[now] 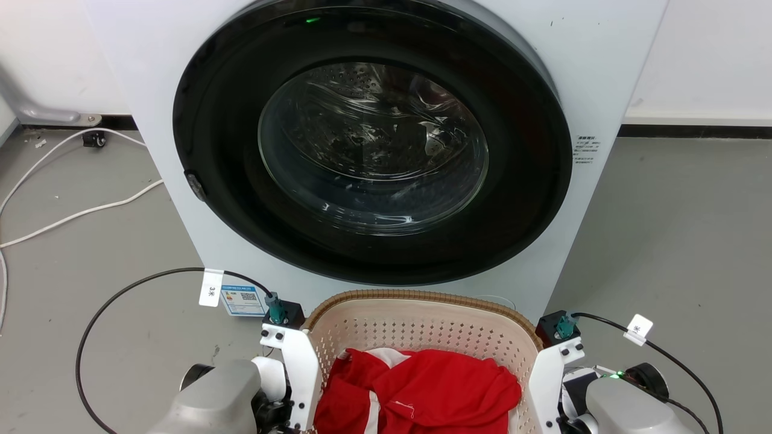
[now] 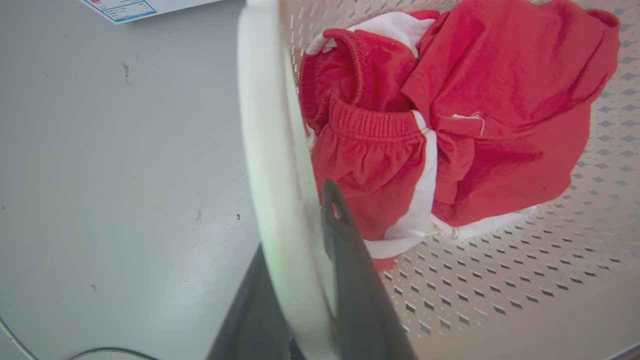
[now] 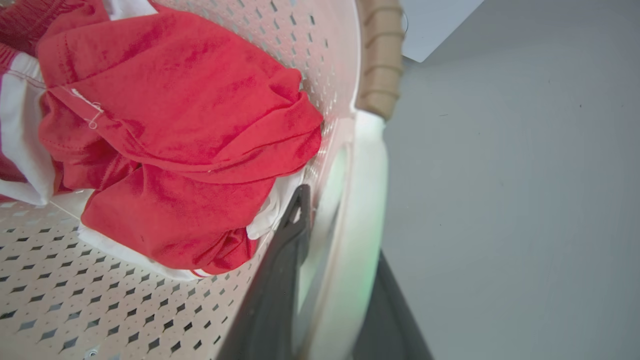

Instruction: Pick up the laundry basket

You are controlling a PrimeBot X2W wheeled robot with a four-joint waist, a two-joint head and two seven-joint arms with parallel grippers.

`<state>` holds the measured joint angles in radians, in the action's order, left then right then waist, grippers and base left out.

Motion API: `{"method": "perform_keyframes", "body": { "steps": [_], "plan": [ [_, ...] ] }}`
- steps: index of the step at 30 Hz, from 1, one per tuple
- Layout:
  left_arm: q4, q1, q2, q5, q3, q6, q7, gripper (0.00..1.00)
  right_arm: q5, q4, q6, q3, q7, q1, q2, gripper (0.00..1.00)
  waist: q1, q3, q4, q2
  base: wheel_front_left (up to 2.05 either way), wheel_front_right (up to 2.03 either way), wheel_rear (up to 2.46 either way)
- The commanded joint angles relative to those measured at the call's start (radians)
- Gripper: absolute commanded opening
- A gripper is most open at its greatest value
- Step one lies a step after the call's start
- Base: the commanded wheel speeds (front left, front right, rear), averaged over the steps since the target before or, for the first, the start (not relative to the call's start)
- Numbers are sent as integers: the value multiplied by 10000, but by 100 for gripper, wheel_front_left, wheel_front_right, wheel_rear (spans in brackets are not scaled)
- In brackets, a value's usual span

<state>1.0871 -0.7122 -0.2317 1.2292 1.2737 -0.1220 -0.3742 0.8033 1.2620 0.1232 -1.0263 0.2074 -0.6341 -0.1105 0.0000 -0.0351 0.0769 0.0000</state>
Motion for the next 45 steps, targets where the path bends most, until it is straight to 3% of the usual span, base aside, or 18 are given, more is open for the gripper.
{"method": "perform_keyframes", "body": {
  "steps": [1, 45],
  "plan": [
    [-123, -183, 152, 19, 9, -144, 63, 0, -8, -85, 137, -146, -46, -67, 140, 0, 0, -2, 4, 0, 0, 0, 0],
    [-146, -5, 125, 269, 78, -145, -5, 0, 1118, 22, 138, -1387, -154, -320, 18, 0, 0, 100, -40, 0, 0, 0, 0]
  ]
}}
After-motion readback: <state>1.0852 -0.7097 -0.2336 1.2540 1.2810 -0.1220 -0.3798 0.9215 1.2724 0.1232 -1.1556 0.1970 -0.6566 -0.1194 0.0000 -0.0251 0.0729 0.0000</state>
